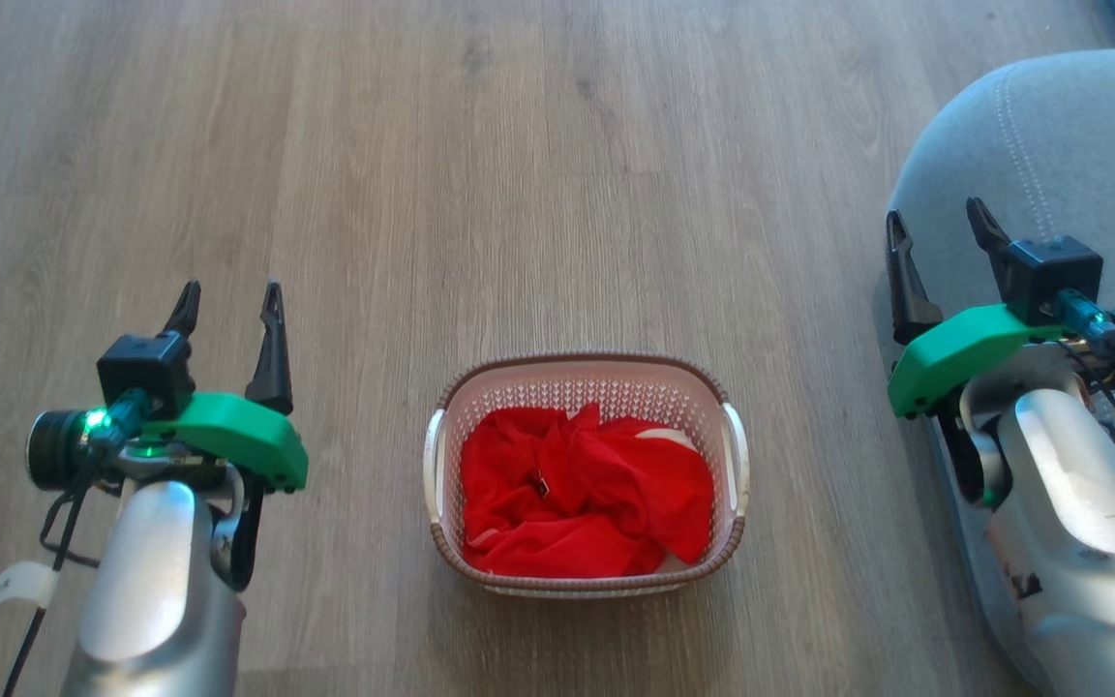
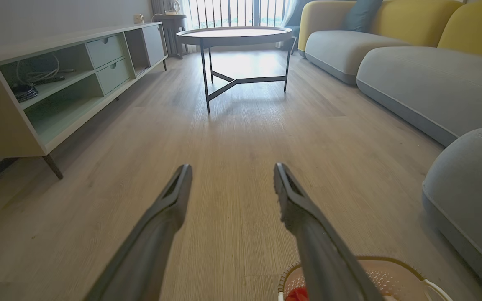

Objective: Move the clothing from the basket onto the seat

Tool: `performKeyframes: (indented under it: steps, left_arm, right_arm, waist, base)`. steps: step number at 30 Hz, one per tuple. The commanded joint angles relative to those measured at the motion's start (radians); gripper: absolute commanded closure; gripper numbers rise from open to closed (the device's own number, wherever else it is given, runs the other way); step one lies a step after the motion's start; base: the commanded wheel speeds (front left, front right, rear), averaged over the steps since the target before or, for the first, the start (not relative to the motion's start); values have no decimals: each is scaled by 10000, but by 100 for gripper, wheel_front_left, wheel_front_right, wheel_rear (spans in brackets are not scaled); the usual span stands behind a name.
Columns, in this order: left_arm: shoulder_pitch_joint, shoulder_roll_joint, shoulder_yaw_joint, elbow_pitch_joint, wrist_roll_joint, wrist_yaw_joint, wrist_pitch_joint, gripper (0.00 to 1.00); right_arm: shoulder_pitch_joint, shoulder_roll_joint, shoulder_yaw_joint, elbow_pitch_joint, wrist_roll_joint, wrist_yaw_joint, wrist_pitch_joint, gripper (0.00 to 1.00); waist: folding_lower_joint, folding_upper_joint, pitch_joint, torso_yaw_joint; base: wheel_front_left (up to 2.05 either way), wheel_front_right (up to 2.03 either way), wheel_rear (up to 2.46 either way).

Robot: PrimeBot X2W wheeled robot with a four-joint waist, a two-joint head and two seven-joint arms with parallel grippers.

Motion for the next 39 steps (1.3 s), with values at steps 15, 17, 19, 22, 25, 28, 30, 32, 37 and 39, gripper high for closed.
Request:
performKeyframes:
  steps: [15,17,19,22,25,28,30,32,37,39]
  left_arm:
    - [-1028,-176,-116,-500,-95,-209,-80,0]
    - [-1109,-196,-282,-528,-171,-239,-80,0]
    - [-1184,-209,-453,-529,-279,-265,-80,0]
    - [-1317,-216,-851,-546,-584,-294,-80,0]
    - [-1468,-218,-1451,-530,-831,-323,-80,0]
    - [-1638,-219,-2083,-491,-1110,-354,-80,0]
    - [-1776,-220,-2531,-456,-1217,-372,-80,0]
    - [-1965,-220,-2963,-358,-1351,-388,-80,0]
    - [-2462,-220,-3699,-136,-1460,-405,-80,0]
    - [-2774,-220,-4132,2,-1446,-410,-80,0]
  right_arm:
    - [-1034,-18,-189,-1426,-326,71,-120,0]
    - [-1172,15,-264,-1681,-367,71,-120,0]
    - [-1295,38,-350,-1935,-421,71,-120,0]
    - [-1511,53,-449,-2308,-477,71,-120,0]
    - [-1713,99,-558,-2723,-571,71,-120,0]
    - [-1928,146,-616,-3139,-666,71,-120,0]
    - [-2062,201,-625,-3386,-734,71,-120,0]
    - [-2247,207,-595,-3552,-761,71,-120,0]
    - [-2626,246,-459,-3746,-836,71,-120,0]
    - [-2785,283,-424,-3806,-851,71,-120,0]
  waist:
    - [0,0,2083,-132]
    - [0,0,2443,-169]
    - [0,0,2779,-207]
    - [0,0,3357,-292]
    - [0,0,3916,-382]
    - [0,0,4457,-495]
    - [0,0,4821,-578]
    - [0,0,5197,-658]
    - [0,0,5936,-856]
    - [0,0,6282,-938]
  base:
    - [0,0,0]
    - [0,0,0]
    - [0,0,0]
    - [0,0,0]
    - [0,0,0]
    - [0,0,0]
    - [0,0,0]
    - [0,0,0]
    - [0,0,0]
    - [0,0,0]
